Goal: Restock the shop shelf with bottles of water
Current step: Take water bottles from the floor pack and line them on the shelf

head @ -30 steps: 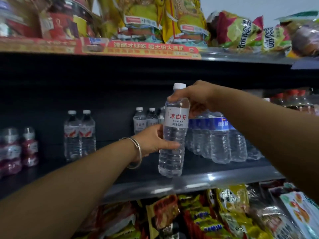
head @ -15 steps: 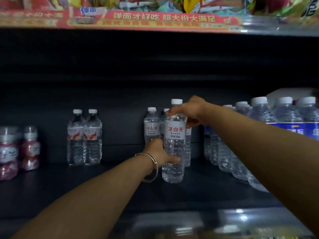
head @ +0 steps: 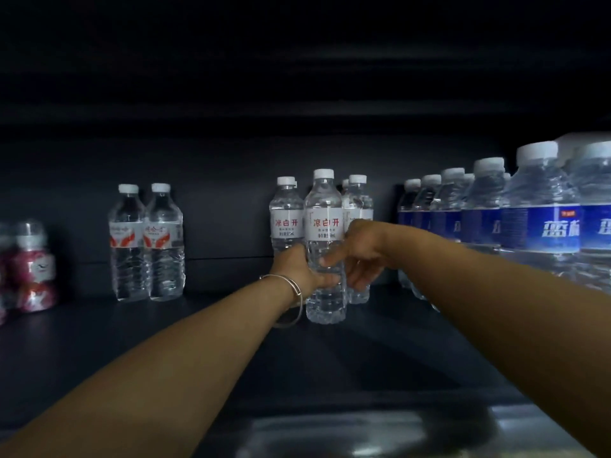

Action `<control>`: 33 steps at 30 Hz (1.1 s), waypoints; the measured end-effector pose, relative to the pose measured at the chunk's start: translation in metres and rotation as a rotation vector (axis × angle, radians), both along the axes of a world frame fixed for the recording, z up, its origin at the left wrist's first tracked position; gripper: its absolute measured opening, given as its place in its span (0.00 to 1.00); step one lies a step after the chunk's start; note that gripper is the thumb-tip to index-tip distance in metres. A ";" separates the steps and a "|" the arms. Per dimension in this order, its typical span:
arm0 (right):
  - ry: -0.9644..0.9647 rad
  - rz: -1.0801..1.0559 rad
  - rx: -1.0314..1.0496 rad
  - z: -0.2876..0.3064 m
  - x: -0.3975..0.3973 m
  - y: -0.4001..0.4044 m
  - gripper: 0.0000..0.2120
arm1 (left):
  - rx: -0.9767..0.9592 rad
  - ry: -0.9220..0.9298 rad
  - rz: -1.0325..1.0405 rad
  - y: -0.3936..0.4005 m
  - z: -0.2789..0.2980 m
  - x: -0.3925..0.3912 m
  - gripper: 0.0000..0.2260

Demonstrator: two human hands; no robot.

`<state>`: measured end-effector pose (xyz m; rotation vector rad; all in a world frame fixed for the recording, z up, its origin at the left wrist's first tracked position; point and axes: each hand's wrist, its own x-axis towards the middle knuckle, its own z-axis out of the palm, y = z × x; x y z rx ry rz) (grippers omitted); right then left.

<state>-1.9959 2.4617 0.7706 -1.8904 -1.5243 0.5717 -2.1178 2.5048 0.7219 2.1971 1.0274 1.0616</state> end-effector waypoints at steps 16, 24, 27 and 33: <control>0.061 -0.153 0.181 -0.013 -0.008 0.028 0.19 | 0.100 0.426 0.307 0.023 -0.007 0.003 0.19; -0.012 -0.205 0.217 -0.016 -0.006 0.035 0.22 | 0.121 0.466 0.305 0.035 -0.009 0.003 0.20; -0.069 -0.215 0.219 -0.016 -0.005 0.037 0.23 | 0.126 0.491 0.308 0.039 -0.008 0.006 0.21; -0.191 -0.187 0.167 -0.017 0.004 0.042 0.23 | 0.116 0.605 0.353 0.042 -0.004 0.018 0.38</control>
